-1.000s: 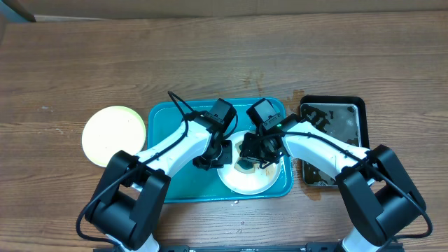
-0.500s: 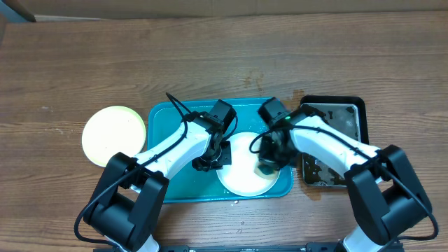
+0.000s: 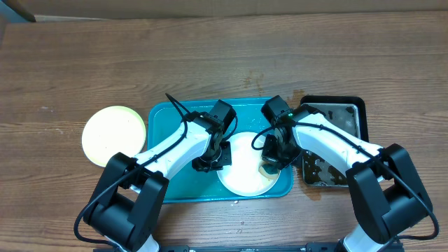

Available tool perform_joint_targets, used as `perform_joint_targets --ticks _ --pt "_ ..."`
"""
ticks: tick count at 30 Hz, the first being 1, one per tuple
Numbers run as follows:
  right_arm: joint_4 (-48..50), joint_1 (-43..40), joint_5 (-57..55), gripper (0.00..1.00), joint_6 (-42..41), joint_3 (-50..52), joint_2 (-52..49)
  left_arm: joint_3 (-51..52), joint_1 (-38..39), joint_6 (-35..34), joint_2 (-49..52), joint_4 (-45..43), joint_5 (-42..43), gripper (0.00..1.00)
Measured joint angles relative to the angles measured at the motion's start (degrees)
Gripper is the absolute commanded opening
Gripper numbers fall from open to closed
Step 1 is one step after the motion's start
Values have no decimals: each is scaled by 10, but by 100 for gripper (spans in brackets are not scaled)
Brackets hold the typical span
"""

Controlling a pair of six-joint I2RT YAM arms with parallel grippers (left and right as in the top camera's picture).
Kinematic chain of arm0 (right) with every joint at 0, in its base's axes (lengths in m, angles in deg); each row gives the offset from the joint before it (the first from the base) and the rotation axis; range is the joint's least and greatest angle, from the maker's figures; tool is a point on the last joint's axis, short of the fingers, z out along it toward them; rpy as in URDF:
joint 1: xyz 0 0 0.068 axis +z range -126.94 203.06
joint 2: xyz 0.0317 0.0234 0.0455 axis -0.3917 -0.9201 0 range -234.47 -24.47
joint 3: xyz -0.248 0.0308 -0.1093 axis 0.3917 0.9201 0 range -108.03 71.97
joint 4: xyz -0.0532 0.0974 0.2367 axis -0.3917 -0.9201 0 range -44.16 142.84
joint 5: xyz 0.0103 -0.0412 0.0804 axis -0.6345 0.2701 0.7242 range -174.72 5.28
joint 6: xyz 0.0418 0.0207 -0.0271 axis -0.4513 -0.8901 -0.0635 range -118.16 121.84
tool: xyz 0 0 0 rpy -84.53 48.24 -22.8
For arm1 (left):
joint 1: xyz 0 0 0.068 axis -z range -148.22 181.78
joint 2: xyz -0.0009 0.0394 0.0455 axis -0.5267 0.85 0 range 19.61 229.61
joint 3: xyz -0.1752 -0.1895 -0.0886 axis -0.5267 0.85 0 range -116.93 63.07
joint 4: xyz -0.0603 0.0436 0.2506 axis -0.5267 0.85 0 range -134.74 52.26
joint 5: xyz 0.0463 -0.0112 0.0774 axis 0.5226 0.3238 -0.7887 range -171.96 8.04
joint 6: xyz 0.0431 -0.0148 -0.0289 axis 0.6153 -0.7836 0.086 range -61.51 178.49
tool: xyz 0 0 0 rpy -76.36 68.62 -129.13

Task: Clean dirty plates on tray and stack at the side
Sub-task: 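Scrub the white plate with the sponge in the right gripper, then return the sponge to the basin with the right gripper while lifting the white plate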

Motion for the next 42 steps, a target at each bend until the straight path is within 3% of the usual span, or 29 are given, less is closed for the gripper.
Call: perform_joint_targets --ticks 12,20,31,36,42 --pt "-66 -14 -104 4 -20 -30 55 7 -19 -16 -10 39 -41 4" --pt "-90 -76 -157 4 -17 -30 113 16 -46 -16 -87 49 -95 4" --pt "-54 -210 -174 4 89 -28 115 16 -46 -16 -209 66 -207 4" --pt "6 -214 -168 4 151 1 115 11 -46 -12 -229 79 -268 4" --pt "60 -214 -146 4 203 56 115 -19 -46 40 -229 81 -339 4"
